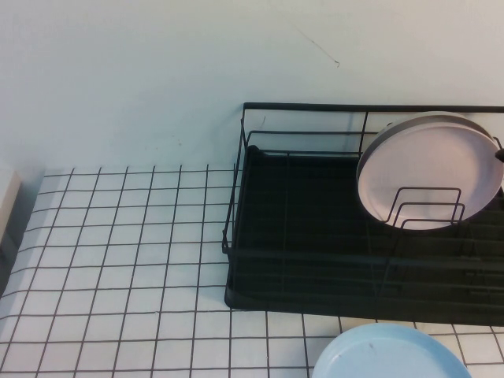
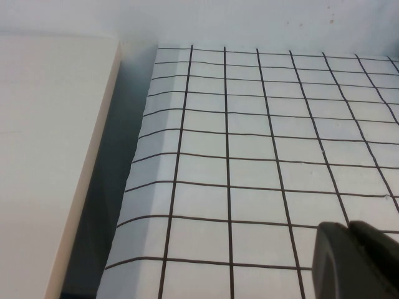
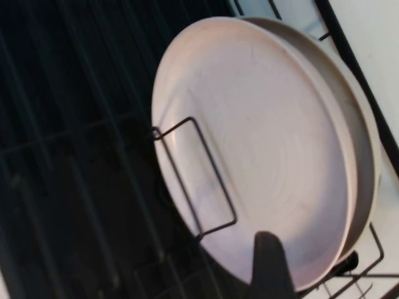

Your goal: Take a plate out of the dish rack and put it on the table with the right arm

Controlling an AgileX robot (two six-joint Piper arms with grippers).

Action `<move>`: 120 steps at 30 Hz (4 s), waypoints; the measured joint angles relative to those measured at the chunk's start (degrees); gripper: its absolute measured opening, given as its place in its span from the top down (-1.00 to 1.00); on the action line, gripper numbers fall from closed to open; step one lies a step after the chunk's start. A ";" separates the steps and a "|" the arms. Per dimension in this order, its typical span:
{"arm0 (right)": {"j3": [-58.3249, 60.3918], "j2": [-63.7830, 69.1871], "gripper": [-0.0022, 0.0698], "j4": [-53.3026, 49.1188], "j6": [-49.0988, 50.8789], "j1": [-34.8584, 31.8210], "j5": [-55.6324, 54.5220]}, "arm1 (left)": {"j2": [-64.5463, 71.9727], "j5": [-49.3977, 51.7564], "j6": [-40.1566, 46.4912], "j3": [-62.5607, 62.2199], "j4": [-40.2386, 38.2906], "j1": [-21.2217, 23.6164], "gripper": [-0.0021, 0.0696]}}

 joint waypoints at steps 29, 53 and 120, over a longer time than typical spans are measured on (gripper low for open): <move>-8.23 18.59 0.25 5.70 -12.37 0.52 -6.17 | 0.00 0.00 0.00 0.00 0.00 0.00 0.95; -10.17 -12.68 0.71 -1.89 32.08 -0.89 21.63 | 0.00 0.00 0.00 0.00 0.00 0.00 0.95; 34.82 -55.52 0.95 18.28 27.41 -2.01 4.12 | 0.00 0.00 0.00 0.00 0.00 0.00 0.95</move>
